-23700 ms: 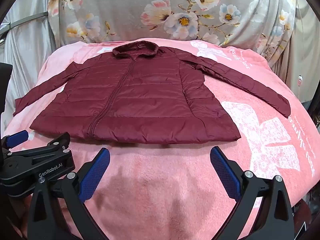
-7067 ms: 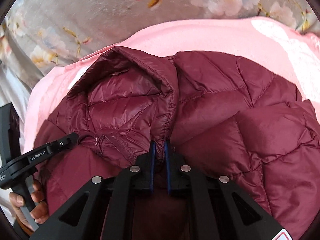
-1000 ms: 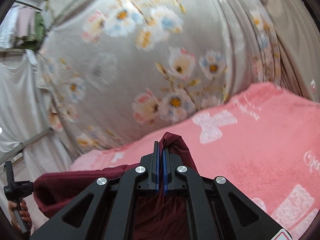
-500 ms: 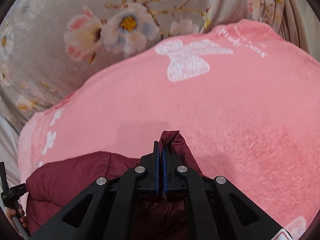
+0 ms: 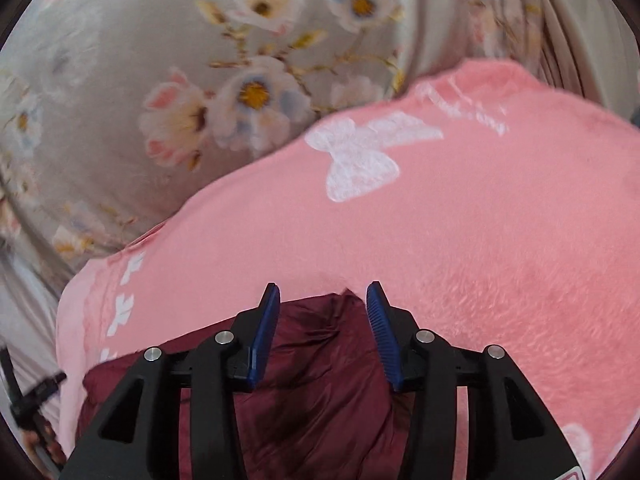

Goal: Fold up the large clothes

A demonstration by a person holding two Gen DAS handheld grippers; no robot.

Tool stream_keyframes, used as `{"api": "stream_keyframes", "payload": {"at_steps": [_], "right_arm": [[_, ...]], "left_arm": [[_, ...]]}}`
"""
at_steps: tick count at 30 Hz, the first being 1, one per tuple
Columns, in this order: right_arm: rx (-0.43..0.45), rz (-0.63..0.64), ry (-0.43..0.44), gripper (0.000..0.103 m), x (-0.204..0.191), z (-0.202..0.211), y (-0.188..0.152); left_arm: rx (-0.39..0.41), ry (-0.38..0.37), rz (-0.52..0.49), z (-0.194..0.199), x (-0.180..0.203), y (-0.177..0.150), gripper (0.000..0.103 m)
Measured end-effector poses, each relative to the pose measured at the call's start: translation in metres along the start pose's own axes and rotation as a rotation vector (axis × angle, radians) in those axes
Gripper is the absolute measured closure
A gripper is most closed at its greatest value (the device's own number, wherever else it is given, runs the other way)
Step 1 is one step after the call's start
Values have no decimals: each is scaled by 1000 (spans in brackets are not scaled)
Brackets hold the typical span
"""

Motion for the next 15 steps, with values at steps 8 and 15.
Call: {"api": "stream_keyframes", "payload": {"at_steps": [8, 15], "right_arm": [[-185, 431, -16, 57, -137, -38, -40], [-337, 444, -54, 70, -154, -103, -56]], "left_arm": [[-142, -181, -162, 12, 98, -13, 30], [-236, -156, -273, -33, 162, -36, 32]]}}
Point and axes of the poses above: each gripper's, at about its wrist camera, not at the fingertips, and z roughly against the way its jaws point, x to its right, y to its top, the point moved 4 cm from there along -z, roughly the way its jaws point, and after that the axes turned 11 degrees about -x, right-handed, at the moved point
